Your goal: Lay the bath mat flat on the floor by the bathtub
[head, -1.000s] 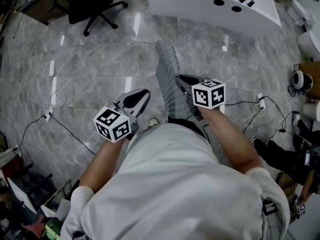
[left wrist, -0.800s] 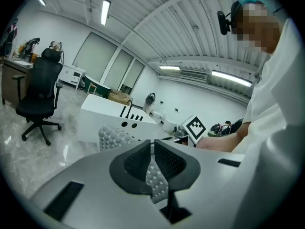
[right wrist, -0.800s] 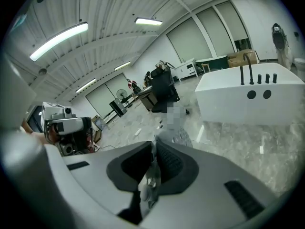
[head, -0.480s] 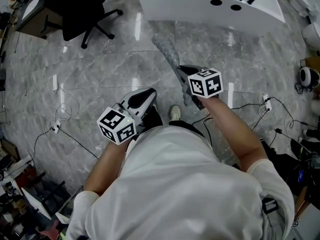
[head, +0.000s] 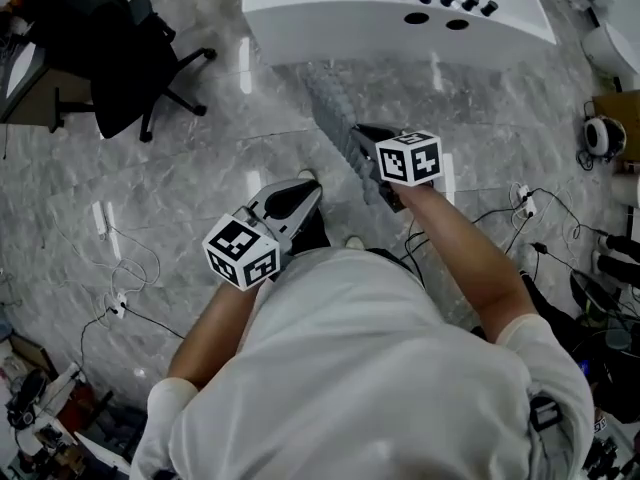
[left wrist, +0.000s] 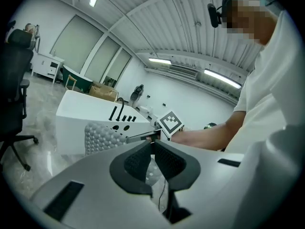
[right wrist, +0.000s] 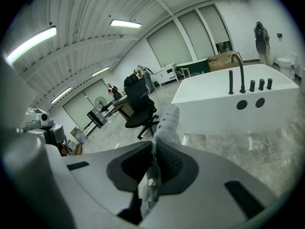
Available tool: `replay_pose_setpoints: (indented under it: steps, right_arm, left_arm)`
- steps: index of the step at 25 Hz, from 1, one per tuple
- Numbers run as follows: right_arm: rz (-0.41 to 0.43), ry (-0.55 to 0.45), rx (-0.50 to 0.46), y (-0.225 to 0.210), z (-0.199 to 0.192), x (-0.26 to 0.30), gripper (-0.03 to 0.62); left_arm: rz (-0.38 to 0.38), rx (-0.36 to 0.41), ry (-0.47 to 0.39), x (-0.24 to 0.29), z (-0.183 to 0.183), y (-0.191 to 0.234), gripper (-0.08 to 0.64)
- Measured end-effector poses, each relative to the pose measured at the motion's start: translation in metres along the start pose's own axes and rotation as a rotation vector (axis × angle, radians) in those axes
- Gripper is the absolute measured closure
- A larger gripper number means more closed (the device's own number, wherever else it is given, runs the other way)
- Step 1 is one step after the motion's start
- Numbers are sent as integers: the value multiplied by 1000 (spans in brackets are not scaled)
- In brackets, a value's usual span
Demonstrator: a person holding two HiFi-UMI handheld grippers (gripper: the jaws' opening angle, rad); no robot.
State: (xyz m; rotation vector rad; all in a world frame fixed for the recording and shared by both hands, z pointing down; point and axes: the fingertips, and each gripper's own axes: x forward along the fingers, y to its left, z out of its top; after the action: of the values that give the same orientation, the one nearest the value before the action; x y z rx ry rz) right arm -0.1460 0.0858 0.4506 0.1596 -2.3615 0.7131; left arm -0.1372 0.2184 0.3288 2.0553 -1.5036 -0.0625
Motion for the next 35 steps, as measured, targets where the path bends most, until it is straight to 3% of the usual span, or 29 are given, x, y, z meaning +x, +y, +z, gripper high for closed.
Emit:
replay_pose_setpoints:
  steps: [9,14,20,27,31,35]
  right_arm:
    - [-43,-66,103,-29,82,97,551]
    - [-23,-87,136,-47,109,141,551]
    - [-11,-119,200,-102,130,181,551]
    - [-50,-105,224,-240,107,206,551]
    - [-96,-58,150,-344,75,207,551]
    - [-166,-36,133,-457,43,186,551]
  left_arm:
    - [-109,24,94,32,40,92,523]
    - [-127,1,122,55,42,114,523]
    - [-110,-29,164,97,38,126,523]
    - [-87,-61,223,193,19,123,523]
    - [-127,-84,242,274,0,109,523]
    - [-214,-102,276,356,-17,88,523]
